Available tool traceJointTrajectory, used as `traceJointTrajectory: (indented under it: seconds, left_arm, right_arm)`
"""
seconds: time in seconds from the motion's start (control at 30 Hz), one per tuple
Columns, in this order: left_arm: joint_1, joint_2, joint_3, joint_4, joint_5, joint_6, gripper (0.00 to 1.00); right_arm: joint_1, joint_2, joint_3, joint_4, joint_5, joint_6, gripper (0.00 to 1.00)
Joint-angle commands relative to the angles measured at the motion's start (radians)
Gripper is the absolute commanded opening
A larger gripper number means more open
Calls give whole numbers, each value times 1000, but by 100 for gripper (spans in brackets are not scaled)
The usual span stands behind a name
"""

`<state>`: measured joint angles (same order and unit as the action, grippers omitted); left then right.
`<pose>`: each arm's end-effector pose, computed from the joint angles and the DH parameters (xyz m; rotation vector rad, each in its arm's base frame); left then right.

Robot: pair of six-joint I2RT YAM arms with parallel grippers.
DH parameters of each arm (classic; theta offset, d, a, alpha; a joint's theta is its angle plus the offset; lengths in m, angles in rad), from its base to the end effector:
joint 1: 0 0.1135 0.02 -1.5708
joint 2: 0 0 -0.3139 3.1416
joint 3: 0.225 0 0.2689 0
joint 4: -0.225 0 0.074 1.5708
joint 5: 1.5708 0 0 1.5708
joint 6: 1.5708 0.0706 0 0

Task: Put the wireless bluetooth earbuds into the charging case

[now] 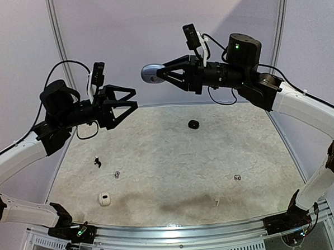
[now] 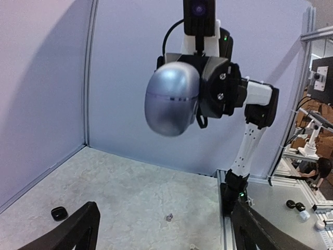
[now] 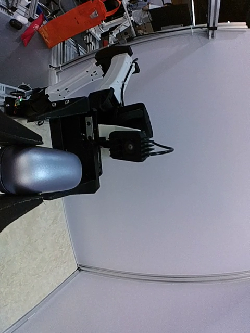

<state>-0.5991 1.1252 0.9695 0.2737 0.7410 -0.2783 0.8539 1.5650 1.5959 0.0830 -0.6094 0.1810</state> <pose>0.2029 -0.1962 0.4302 0.8744 1.3566 -1.2270 0.2385 0.3351 0.5104 -1.0093 1.2601 1.2604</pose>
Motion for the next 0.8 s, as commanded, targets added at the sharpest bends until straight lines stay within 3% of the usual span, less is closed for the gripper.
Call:
traceJointTrajectory:
  seconds: [0.0, 0.07, 0.23, 0.77]
  left_arm:
    - [-50, 12, 4, 168, 0, -79, 90]
    - [-63, 17, 8, 167, -15, -69, 88]
    - [-92, 40, 21, 178, -57, -56, 69]
    - [-123, 94, 72, 178, -86, -39, 48]
  right_arm:
    - [17, -3, 5, 34, -45, -45, 0]
    - [20, 1, 9, 40, -54, -46, 0]
    - [27, 15, 23, 29, -61, -54, 0]
    - [30, 48, 42, 15, -91, -66, 0]
